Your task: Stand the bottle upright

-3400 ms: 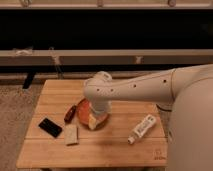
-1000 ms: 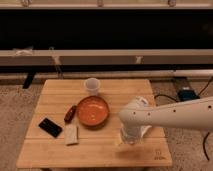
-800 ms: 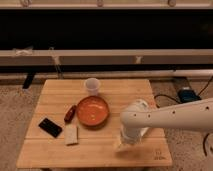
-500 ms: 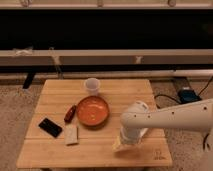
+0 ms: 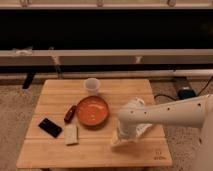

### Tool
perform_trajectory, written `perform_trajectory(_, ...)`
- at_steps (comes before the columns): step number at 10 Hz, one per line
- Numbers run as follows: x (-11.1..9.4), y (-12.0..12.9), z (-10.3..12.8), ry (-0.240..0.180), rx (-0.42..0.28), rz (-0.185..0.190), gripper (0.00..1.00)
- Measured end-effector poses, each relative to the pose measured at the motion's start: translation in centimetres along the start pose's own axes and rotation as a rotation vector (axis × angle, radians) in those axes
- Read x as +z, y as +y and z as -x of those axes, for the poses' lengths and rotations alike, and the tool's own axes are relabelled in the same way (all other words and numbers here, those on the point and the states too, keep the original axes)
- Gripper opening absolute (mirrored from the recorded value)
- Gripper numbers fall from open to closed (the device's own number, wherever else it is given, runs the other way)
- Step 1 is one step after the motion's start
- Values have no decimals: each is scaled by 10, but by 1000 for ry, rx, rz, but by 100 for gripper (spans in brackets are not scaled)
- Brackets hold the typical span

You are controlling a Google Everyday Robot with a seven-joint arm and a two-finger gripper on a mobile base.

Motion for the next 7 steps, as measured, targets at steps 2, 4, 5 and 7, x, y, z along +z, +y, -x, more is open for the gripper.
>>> perform_trajectory(2,-13,-9,32,-37,-26,-18,80)
perform_trajectory(4,-26,-11,56,-75,-57,-31,80)
perform_trajectory(5,-30,-10,67,-92,-74,-37,80)
perform_trajectory(7,-34,-11,83,-116,-105,-55,80)
